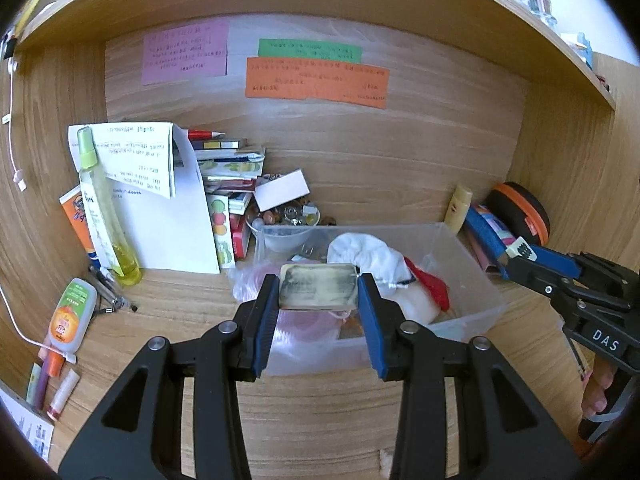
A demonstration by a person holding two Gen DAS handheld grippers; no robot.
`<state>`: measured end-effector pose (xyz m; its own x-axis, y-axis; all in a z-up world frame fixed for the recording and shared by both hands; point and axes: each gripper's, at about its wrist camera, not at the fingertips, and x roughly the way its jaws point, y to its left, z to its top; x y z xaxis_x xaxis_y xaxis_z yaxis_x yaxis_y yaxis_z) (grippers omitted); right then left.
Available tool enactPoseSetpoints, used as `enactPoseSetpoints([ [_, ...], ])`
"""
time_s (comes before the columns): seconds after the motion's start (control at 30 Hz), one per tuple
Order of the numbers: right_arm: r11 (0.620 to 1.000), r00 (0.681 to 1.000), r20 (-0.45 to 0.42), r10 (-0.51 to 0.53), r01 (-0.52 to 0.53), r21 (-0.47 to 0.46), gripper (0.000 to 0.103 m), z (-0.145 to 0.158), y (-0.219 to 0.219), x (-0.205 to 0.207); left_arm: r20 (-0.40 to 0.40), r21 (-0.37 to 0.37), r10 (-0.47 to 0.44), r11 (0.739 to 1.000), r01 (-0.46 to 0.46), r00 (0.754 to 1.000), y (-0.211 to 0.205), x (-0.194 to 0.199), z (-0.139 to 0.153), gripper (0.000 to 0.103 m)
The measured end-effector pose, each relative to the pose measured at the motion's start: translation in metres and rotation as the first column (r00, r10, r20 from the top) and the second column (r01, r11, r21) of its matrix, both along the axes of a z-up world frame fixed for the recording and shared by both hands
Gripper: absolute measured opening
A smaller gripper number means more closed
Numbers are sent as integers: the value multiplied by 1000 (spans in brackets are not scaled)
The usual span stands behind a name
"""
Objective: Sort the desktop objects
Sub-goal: 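Lift and carry the beige block and dotted tile over the clear bin, then open the right tool dropping the dotted tile while the left tool releases the beige block into the bin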
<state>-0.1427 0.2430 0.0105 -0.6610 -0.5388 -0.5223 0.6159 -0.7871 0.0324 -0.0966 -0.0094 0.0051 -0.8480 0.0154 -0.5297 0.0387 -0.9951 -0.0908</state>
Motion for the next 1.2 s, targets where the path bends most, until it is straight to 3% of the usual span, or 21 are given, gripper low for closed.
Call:
enactPoseSetpoints([
  [0.27, 1000, 1000, 20, -19, 20, -15, 31, -3, 14, -21, 35, 25, -20, 1000, 19, 999, 7, -19, 0, 39],
  [0.73, 999, 988, 155, 9, -14, 29, 31, -50, 0, -50, 174, 17, -55, 998, 52, 983, 34, -54, -41, 39],
  [1.03, 999, 981, 194, -8, -1, 48, 31, -63, -6, -58, 202, -1, -68, 998, 69, 977, 48, -67, -51, 39],
  [1.2, 997, 986, 168, -23, 11, 75, 31, -64, -10, -54, 225, -2, -72, 997, 75, 972, 51, -70, -61, 39],
])
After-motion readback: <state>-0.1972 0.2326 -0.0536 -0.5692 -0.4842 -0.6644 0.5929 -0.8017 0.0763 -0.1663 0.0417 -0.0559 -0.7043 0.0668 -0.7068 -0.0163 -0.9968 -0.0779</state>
